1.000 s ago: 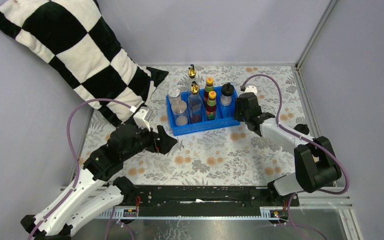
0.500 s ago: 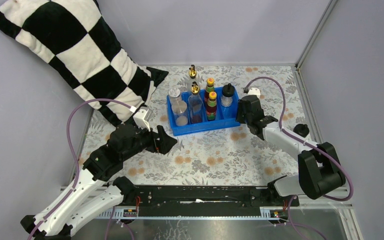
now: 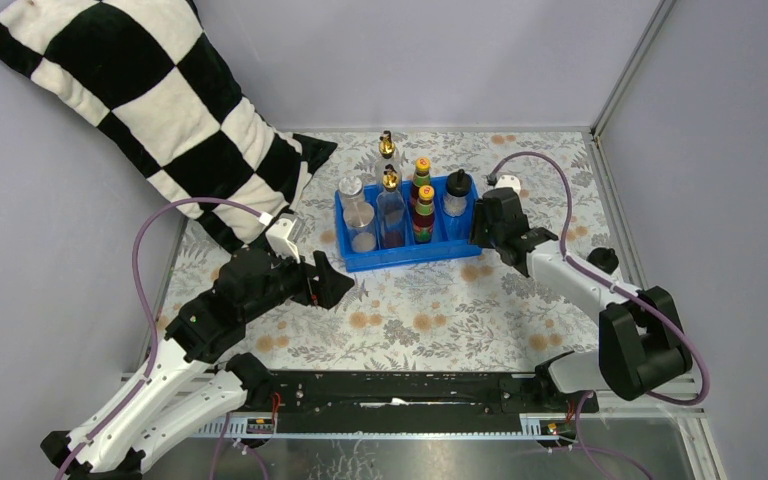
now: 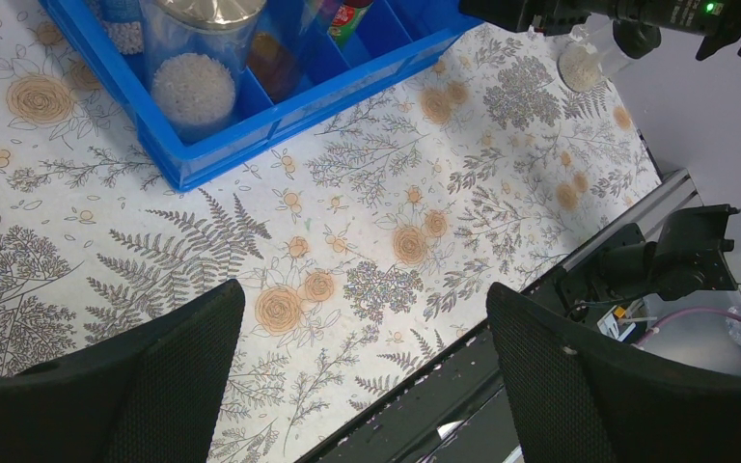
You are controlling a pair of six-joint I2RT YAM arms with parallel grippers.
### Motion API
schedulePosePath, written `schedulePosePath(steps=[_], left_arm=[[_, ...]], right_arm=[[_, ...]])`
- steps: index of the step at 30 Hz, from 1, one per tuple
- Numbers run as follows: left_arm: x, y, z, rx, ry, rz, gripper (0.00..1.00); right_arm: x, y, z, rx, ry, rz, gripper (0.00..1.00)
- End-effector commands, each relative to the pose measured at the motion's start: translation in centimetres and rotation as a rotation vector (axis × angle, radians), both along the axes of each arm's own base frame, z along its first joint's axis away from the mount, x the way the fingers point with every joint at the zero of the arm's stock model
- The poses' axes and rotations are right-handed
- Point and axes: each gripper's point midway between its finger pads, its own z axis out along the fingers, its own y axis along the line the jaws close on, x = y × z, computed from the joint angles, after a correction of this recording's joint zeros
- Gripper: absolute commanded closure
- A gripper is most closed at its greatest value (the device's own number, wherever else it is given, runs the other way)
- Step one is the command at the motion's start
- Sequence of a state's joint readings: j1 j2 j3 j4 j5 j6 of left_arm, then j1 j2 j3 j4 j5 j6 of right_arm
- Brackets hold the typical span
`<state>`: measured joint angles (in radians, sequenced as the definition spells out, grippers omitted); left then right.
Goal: Organize the condiment bottles
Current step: Adjust the storage box at the center of the board.
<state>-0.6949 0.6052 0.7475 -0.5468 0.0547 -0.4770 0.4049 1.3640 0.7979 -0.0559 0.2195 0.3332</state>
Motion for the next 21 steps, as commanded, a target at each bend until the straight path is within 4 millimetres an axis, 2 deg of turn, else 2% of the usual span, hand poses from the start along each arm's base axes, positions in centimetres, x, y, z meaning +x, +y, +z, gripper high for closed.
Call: schedulePosePath(steps=[1, 5, 9, 15, 21], left_arm=[[0.1, -0.3, 0.9, -0.027, -0.034, -0.007, 0.01], [0.1, -0.3, 0.9, -0.027, -0.035, -0.005, 0.01], [0.1, -0.3, 1.0, -0.029, -0.038, -0.005, 0.01], [0.1, -0.3, 0.9, -0.027, -0.035, -0.006, 0.01], [0.1, -0.4, 0.9, -0.027, -0.035, -0.008, 0.01]], right_arm=[[-1.2, -1.7, -1.7, -0.123, 0.137, 0.001, 0.52], [0.6, -1.1, -1.7, -0.153, 0.148, 0.027, 0.52], [1.0, -0.6, -2.8, -0.152, 0.172, 0.048, 0.52], [-1.2, -0.6, -4.7, -0.116, 0.233, 0.045, 0.52], [-3.5, -1.1, -5.2, -0.091, 0.253, 0.038, 0.52]])
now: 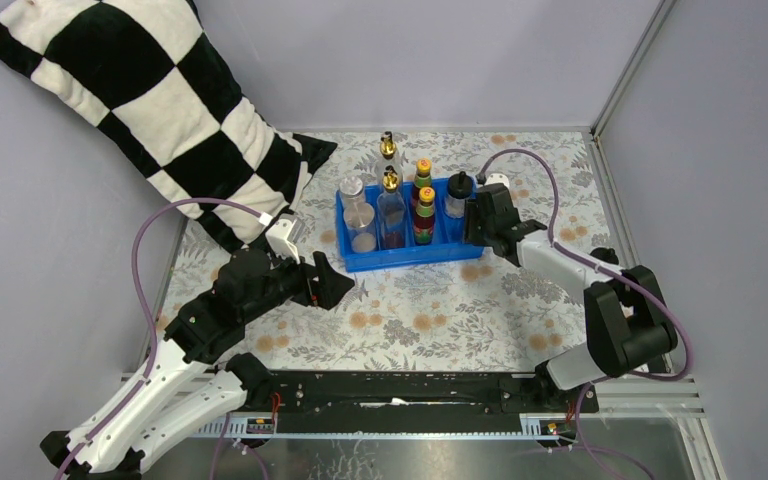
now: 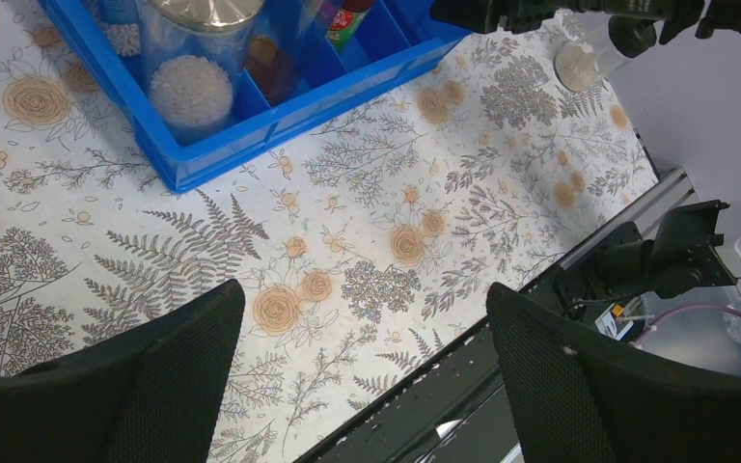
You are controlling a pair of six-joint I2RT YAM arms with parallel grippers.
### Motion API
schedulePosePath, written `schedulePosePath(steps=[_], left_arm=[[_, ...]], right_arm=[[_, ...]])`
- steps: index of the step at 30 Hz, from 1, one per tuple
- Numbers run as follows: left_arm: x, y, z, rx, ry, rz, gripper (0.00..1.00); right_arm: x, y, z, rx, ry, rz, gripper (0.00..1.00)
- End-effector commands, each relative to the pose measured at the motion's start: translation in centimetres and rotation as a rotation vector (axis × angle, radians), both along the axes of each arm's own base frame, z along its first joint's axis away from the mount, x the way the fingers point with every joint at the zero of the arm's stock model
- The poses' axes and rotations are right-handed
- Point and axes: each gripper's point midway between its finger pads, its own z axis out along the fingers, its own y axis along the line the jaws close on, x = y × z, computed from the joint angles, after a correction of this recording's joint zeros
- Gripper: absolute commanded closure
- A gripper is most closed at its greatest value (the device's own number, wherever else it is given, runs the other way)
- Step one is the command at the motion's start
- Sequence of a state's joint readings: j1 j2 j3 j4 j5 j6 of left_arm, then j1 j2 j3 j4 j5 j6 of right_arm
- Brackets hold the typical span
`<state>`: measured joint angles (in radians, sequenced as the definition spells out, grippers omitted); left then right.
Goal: Organize the condiment bottles
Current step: Adjust the storage box at the center of the board.
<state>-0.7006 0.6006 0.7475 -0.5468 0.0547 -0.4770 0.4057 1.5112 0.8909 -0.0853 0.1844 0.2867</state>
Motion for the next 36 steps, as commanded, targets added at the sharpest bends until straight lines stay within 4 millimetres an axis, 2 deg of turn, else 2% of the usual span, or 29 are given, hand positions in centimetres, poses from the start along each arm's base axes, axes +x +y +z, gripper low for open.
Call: schedulePosePath(steps=[1, 15, 27, 32, 36], left_arm=[[0.2, -0.3, 0.8, -0.024, -0.03, -0.003, 0.01], [0.2, -0.3, 0.8, -0.026, -0.032, -0.005, 0.01], [0.2, -0.3, 0.9, -0.027, -0.033, -0.005, 0.01], [0.2, -0.3, 0.9, -0.027, -0.033, -0.004, 0.01], [0.2, -0.3, 0.8, -0.025, -0.031, -0.003, 0.01]], right_arm=[[-5.2, -2.3, -3.2, -0.053, 0.175, -0.024, 0.52], [-8.0, -2.0, -3.8, 0.003, 0.212, -0.004, 0.53], [-9.8, -0.5, -4.7, 0.024, 0.232, 0.03, 0.53], [-9.9, -0.2, -4.6, 0.026, 0.22, 0.031, 0.53], [-9.1, -0.7, -3.3, 0.017, 0.167, -0.001, 0.52]])
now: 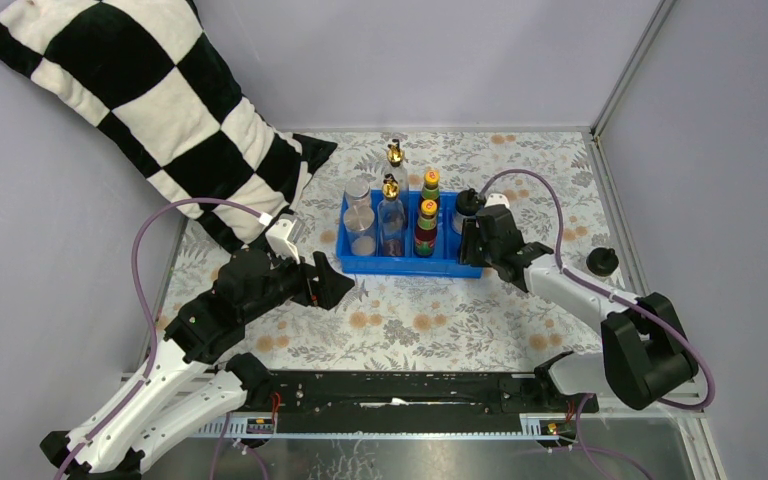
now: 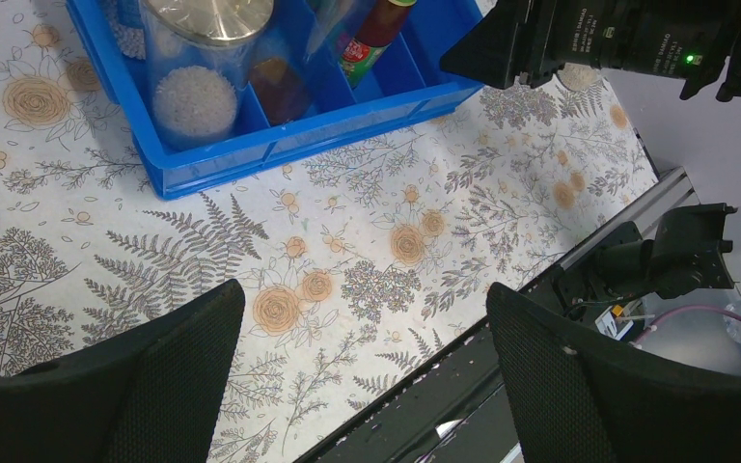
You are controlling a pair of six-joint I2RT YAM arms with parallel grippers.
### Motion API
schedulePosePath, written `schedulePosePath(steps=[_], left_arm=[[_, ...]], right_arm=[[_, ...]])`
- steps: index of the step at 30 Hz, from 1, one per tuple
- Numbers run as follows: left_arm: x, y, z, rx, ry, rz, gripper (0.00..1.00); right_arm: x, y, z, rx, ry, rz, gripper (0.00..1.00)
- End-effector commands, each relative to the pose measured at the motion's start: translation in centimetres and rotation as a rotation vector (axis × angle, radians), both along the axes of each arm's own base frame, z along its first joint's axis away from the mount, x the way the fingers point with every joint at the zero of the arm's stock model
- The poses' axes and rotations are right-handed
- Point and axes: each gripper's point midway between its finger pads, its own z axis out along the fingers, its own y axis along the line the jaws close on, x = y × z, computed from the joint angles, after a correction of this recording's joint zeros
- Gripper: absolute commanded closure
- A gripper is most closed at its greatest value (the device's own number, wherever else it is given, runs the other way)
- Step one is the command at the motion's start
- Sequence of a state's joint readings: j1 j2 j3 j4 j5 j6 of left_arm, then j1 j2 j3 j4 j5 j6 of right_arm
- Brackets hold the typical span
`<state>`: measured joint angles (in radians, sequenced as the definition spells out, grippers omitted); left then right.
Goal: Organize the condiment bottles
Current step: Adjust the storage box at the center of the board.
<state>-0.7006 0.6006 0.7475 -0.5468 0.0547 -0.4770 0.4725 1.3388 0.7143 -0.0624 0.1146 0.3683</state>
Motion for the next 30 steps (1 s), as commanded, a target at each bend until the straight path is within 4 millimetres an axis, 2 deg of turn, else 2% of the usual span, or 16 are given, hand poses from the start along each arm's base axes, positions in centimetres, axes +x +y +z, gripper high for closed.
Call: schedulePosePath(steps=[1, 4, 9, 12, 14, 16, 17, 22, 26, 30], left_arm=[[0.2, -0.3, 0.8, -0.026, -0.032, -0.003, 0.01], [0.2, -0.3, 0.8, -0.025, -0.033, -0.004, 0.01], [0.2, -0.3, 0.9, -0.028, -0.036, -0.003, 0.01], [0.1, -0.2, 1.1, -0.034, -0.042, -0.004, 0.01], [0.1, -0.3, 1.2, -0.035, -0.044, -0.007, 0.01], [0.0, -0.3, 1.2, -0.037, -0.045, -0.012, 0.01], [0.0, -0.4, 1.2, -0.036, -0.044, -0.015, 0.01], [-0.2, -0.5, 1.4, -0.044, -0.052, -0.028, 0.01], [-0.4, -0.6, 1.5, -0.051, -0.058, -0.041, 0.01], [-0.6, -0.8, 1.4, -0.051, -0.054, -0.059, 0.01]], right_arm=[[-3.6, -2.8, -2.3, -0.1, 0.129, -0.065, 0.5], [-1.9, -3.4, 0.5, -0.094, 0.01, -0.122, 0.43], [0.8, -4.7, 7.6, -0.098, -0.204, -0.201, 0.36], [0.8, -7.6, 10.6, -0.195, -0.263, -0.31, 0.29], [0.2, -10.1, 11.7, -0.277, -0.274, -0.411, 0.15], [-0.7, -12.3, 12.1, -0.347, -0.268, -0.509, 0.03], [-1.2, -13.2, 12.0, -0.373, -0.257, -0.555, 0.01], [-4.3, -16.9, 10.8, -0.405, -0.205, -0.793, 0.0], [-5.5, -18.4, 8.8, -0.39, -0.197, -0.918, 0.0], [-6.5, -19.6, 8.5, -0.436, -0.188, -1.015, 0.0]])
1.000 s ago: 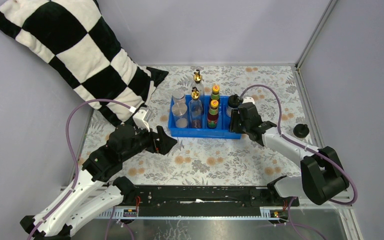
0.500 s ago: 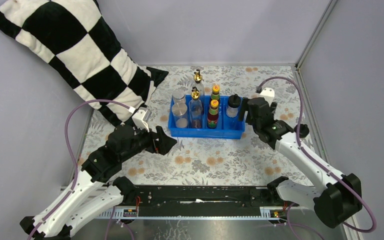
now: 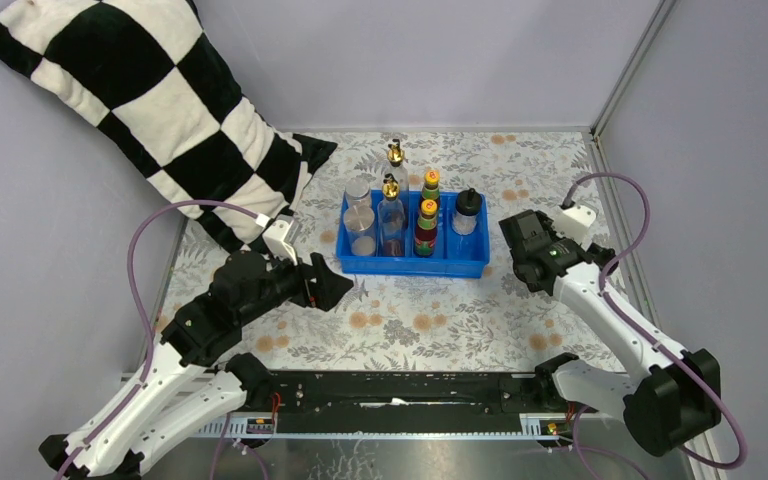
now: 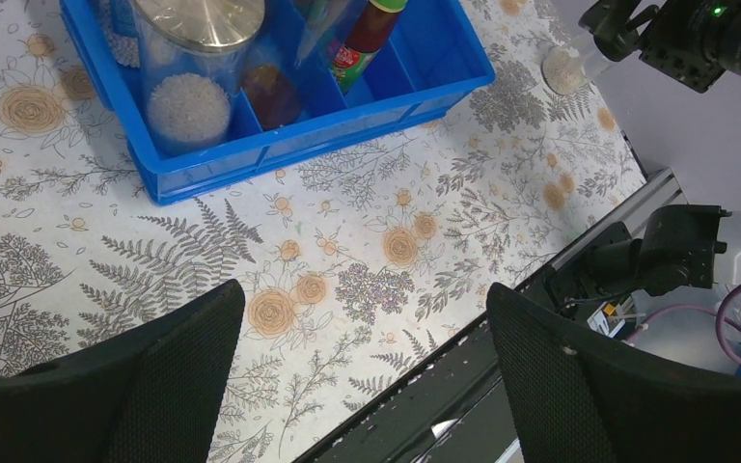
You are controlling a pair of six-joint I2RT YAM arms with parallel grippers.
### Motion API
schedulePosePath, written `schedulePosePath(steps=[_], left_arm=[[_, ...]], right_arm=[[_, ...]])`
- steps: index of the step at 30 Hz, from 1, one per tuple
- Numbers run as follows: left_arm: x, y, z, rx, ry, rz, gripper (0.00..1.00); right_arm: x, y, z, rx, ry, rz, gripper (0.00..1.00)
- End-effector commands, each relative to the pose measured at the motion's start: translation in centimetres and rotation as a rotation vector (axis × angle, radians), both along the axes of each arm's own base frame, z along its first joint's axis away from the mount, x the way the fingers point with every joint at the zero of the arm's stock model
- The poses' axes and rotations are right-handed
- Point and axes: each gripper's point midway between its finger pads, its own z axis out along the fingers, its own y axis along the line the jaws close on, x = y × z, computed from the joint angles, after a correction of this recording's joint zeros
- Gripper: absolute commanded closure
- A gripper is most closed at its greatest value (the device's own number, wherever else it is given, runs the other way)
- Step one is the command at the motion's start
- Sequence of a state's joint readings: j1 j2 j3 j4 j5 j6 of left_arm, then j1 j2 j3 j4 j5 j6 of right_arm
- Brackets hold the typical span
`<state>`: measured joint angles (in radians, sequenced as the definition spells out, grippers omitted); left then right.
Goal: Organize the condiment bottles
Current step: Adjust the storage box at the center of the board, then pick up the bottle from the center of the board.
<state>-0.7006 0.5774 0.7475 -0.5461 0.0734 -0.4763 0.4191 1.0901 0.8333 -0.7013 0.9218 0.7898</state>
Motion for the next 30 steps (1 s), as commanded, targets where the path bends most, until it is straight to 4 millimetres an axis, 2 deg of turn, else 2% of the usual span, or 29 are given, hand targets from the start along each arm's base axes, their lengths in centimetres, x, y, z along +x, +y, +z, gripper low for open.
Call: schedulePosePath(steps=[1, 7, 13, 22, 24, 30], left_arm=[[-0.1, -0.9, 0.9, -0.031, -0.04, -0.047, 0.01], [-0.3, -1.3, 0.7, -0.031, -0.032, -0.072, 0.01], [-0.5, -1.6, 0.4, -0.018, -0.019, -0.087, 0.01], [-0.2, -1.5, -0.2, 0.0, -0.002, -0.066, 0.01], [-0.2, -1.5, -0.3, 0.004, 0.002, -0.063, 0.01], [0.0, -1.6, -0.6, 0.017, 0.014, -0.053, 0.01]], right_arm=[[-1.7, -2.7, 0.4, -0.072, -0.054, -0.194, 0.0], [-2.3, -4.2, -1.4, -0.054, -0.06, -0.253, 0.0], [-2.7, -7.1, -4.1, 0.008, -0.022, -0.312, 0.0], [-0.9, -8.7, -5.8, 0.069, -0.004, -0.316, 0.02], [-0.6, -9.6, -6.1, 0.079, 0.0, -0.34, 0.02], [1.7, -10.4, -6.4, 0.115, 0.001, -0.337, 0.02]])
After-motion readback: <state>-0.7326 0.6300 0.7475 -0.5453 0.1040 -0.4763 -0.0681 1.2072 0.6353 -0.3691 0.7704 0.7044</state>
